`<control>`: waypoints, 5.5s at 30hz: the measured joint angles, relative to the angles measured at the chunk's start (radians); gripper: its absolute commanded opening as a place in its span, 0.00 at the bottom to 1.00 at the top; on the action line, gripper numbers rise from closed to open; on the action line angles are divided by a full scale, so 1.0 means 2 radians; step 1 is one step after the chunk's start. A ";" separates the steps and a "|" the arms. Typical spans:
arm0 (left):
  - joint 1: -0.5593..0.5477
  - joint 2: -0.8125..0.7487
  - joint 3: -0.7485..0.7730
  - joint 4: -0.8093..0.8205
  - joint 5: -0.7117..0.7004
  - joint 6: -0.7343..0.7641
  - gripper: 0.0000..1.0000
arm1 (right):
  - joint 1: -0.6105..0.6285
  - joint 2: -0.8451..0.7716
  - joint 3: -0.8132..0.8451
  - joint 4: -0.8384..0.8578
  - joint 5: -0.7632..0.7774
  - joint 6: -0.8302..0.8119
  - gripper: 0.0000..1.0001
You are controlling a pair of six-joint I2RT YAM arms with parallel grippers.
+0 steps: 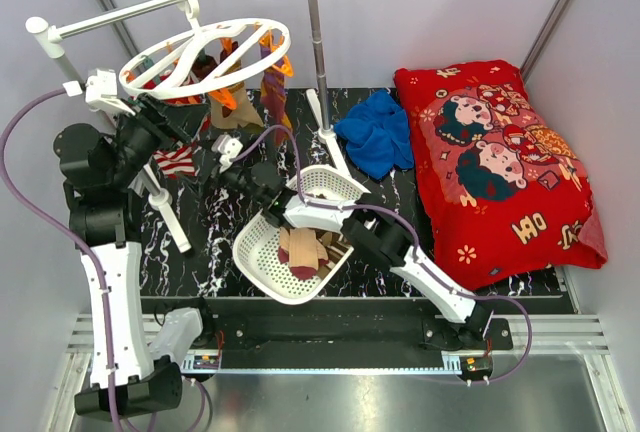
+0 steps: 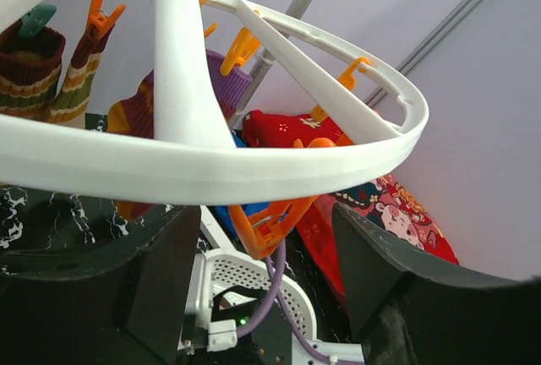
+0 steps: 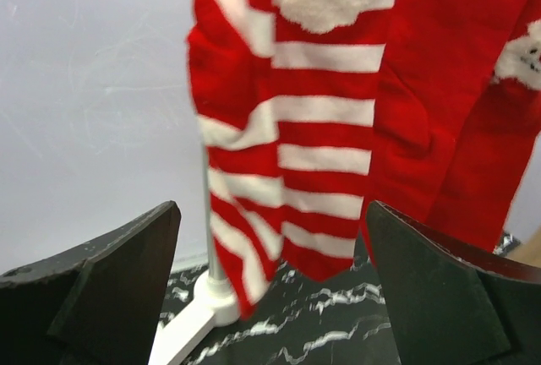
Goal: Remove the socks clipped to the hanger
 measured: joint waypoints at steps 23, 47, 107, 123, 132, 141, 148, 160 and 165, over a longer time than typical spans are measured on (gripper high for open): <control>-0.057 0.008 0.029 -0.010 -0.014 0.010 0.73 | -0.015 0.126 0.205 -0.015 -0.087 0.086 0.00; -0.058 -0.055 0.134 -0.274 -0.297 0.124 0.85 | -0.014 -0.221 -0.314 0.163 -0.103 0.175 0.00; -0.058 0.026 0.123 -0.230 -0.255 0.037 0.65 | 0.071 -0.349 -0.469 0.146 -0.019 -0.056 0.00; -0.064 0.029 0.124 -0.230 -0.235 0.028 0.69 | 0.072 -0.349 -0.467 0.131 -0.008 -0.082 0.00; -0.064 0.006 0.124 -0.230 -0.227 0.023 0.66 | 0.072 -0.349 -0.467 0.131 -0.002 -0.084 0.00; -0.065 0.037 0.138 -0.233 -0.229 0.023 0.61 | 0.080 -0.349 -0.462 0.129 -0.002 -0.097 0.00; -0.071 0.045 0.138 -0.239 -0.233 0.024 0.61 | 0.083 -0.349 -0.460 0.125 0.000 -0.108 0.00; -0.090 0.080 0.190 -0.271 -0.270 0.051 0.56 | 0.088 -0.349 -0.460 0.118 0.010 -0.132 0.00; -0.090 0.088 0.193 -0.283 -0.279 0.063 0.53 | 0.089 -0.349 -0.460 0.114 0.013 -0.141 0.00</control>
